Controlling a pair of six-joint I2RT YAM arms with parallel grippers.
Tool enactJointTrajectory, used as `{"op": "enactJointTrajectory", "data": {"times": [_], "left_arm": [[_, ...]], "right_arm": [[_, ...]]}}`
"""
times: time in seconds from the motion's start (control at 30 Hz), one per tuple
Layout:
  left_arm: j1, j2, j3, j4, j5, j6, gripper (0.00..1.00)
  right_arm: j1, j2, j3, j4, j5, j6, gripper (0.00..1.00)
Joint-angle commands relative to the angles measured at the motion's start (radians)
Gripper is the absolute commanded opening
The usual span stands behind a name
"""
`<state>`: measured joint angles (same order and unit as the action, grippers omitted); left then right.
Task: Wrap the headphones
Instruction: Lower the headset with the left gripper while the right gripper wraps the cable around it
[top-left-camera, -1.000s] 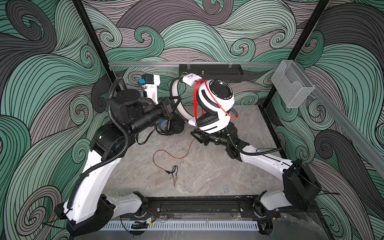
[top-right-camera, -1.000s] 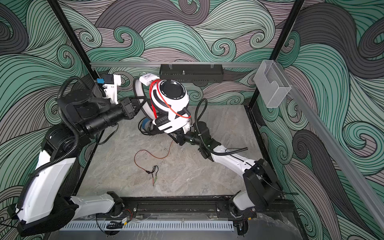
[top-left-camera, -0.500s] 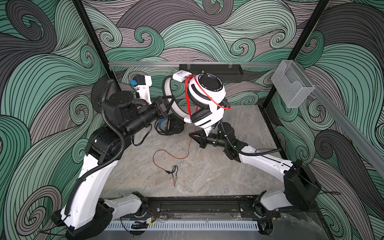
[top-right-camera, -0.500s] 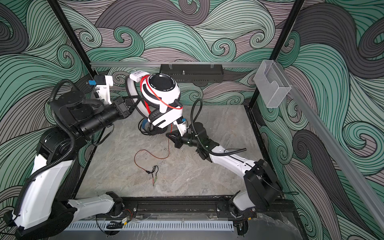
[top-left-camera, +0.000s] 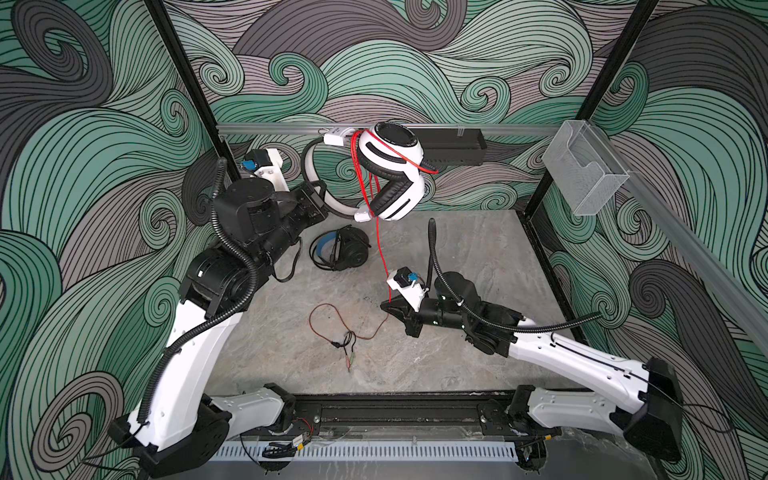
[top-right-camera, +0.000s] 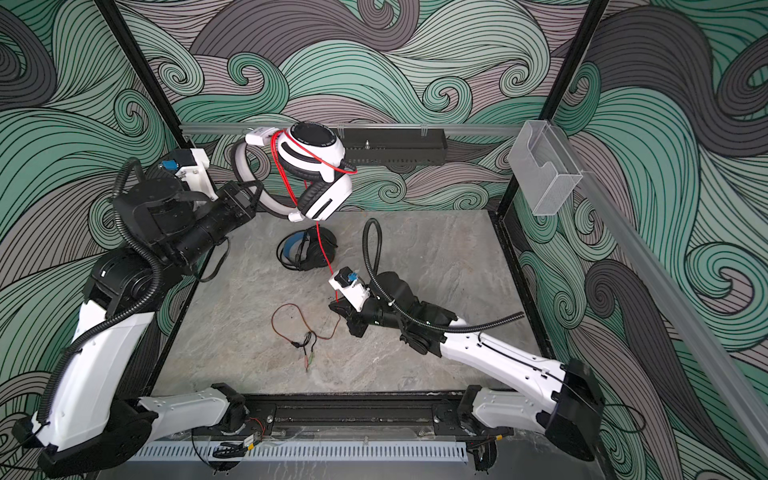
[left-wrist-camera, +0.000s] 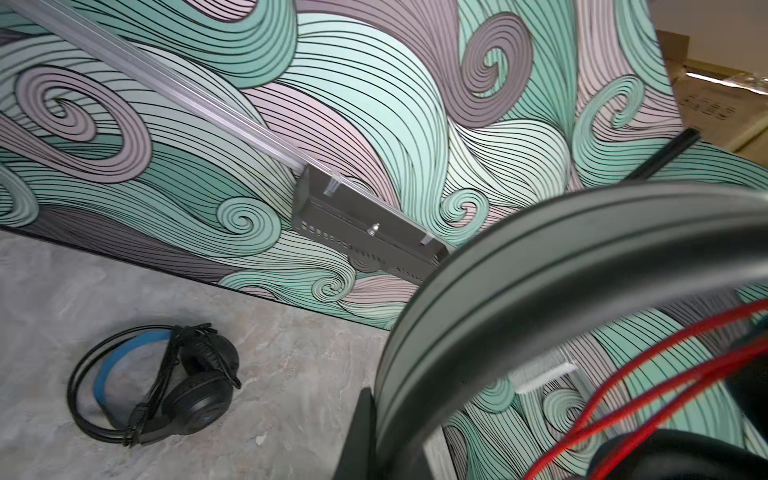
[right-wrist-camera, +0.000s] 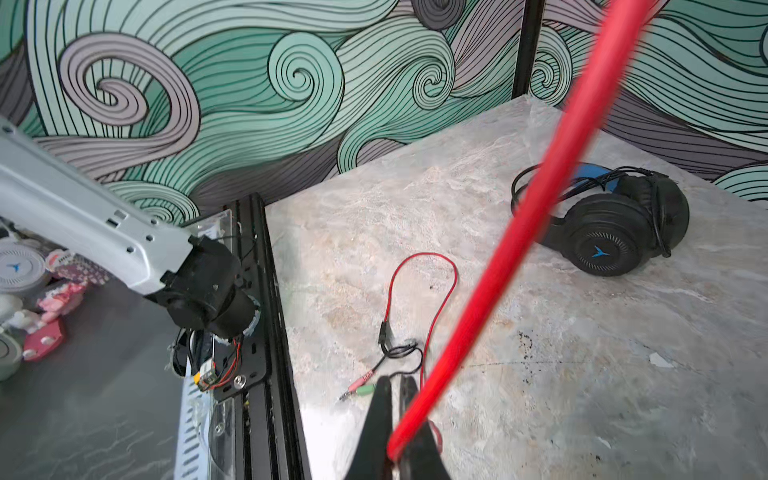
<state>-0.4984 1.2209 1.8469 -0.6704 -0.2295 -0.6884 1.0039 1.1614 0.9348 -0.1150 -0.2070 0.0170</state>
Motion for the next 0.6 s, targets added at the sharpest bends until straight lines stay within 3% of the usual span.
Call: {"op": "enactJointTrajectory", "data": {"times": [0.0,0.23,0.57], "left_arm": [[0.008,0.019,-0.001,0.072,-0.15,-0.032,0.0],[0.006,0.062,-0.062,0.05,-0.26,0.048,0.0],[-0.083,0.041,-0.344,0.122,-0.477,0.464,0.0]], "right_arm": [[0.05,-0.022,0.028,-0.161,0.129,-0.048,0.0],[0.173,-0.017,0.155,-0.333,0.24,-0.107,0.0],[0.217,0.108,0.578,-0.727,0.407,-0.217,0.0]]}}
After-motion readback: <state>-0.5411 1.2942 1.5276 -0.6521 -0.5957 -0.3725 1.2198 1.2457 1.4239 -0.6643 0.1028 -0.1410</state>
